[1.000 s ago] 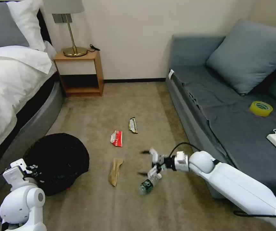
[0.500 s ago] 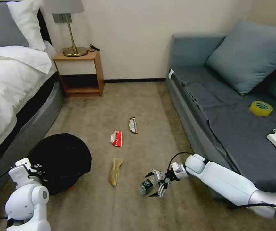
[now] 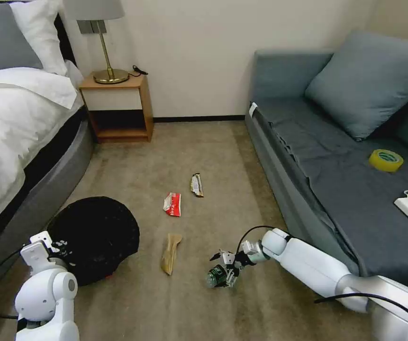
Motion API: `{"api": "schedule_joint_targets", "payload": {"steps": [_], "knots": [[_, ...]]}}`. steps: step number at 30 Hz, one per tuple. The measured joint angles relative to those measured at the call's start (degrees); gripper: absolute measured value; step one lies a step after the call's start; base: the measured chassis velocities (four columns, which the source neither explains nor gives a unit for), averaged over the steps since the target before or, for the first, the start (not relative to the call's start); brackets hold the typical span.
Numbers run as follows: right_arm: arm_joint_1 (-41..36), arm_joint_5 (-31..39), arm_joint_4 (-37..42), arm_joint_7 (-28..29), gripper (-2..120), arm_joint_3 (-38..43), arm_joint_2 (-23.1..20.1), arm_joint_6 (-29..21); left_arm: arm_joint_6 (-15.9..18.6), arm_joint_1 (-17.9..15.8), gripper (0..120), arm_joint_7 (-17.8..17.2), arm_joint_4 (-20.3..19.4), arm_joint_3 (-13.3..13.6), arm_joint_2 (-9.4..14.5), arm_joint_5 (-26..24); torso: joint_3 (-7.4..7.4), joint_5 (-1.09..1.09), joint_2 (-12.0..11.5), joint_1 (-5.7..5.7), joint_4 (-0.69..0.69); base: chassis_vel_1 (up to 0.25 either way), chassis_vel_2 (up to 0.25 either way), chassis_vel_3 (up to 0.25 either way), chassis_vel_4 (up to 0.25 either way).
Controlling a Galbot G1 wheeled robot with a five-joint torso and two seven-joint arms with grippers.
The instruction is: Pick up the trash bin, then pick up the garbage on the floor and place it into the trash bin.
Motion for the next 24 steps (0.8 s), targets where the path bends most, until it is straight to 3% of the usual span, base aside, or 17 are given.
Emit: {"api": "schedule_joint_targets", "payload": {"steps": [6, 7, 12, 13, 24], "knots": [[-0.2, -1.0, -2.5, 0.0, 95, 0.2, 1.9, 0.5, -0.1, 0.1, 3, 0.0, -0.4, -0.1, 0.0, -0.1, 0.0, -0.02, 0.0, 0.0, -0.04, 0.0, 0.0, 0.0, 0.0], [-0.4, -1.6, -3.5, 0.0, 86, 0.2, 2.6, 0.8, -0.2, 0.3, 3, 0.1, -0.5, -0.1, 0.0, -0.2, 0.0, -0.02, 0.0, 0.0, -0.04, 0.0, 0.0, 0.0, 0.0], [-0.4, -3.0, -7.0, 0.2, 71, 0.7, 4.8, 2.4, -0.4, 0.7, 3, 0.1, -1.1, -0.3, 0.0, -0.4, 0.0, -0.01, 0.0, 0.0, -0.02, 0.0, 0.0, 0.0, 0.0], [-0.4, -3.3, -7.9, 0.5, 63, 0.8, 5.3, 2.8, -0.4, 0.9, 3, 0.1, -1.2, -0.4, 0.0, -0.4, 0.0, 0.0, 0.0, 0.0, -0.02, 0.0, 0.0, 0.0, 0.0], [-1.3, -3.8, -9.8, 1.9, 30, 1.3, 5.9, 3.8, -0.8, 1.1, 3, 0.4, -1.6, -0.2, -0.1, -0.5, 0.0, -0.01, 0.0, 0.0, -0.03, 0.0, 0.0, 0.0, 0.0]]}}
